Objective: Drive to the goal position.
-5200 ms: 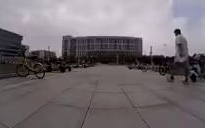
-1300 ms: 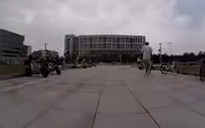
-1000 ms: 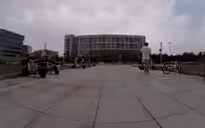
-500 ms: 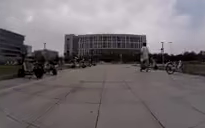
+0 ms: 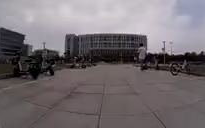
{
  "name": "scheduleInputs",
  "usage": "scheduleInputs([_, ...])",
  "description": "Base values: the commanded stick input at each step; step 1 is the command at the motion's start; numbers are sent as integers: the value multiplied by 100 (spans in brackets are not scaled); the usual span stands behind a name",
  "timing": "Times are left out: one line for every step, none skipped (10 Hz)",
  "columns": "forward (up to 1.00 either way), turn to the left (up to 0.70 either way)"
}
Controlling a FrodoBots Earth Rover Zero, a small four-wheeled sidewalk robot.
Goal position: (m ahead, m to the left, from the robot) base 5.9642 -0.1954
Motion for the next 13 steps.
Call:
scheduleInputs([70,0])
scheduleInputs([70,0])
scheduleInputs([70,0])
scheduleInputs([70,0])
scheduleInputs([70,0])
scheduleInputs([70,0])
scheduleInputs([70,0])
scheduleInputs([70,0])
scheduleInputs([70,0])
scheduleInputs([70,0])
scheduleInputs([70,0])
scheduleInputs([70,0])
scheduleInputs([70,0])
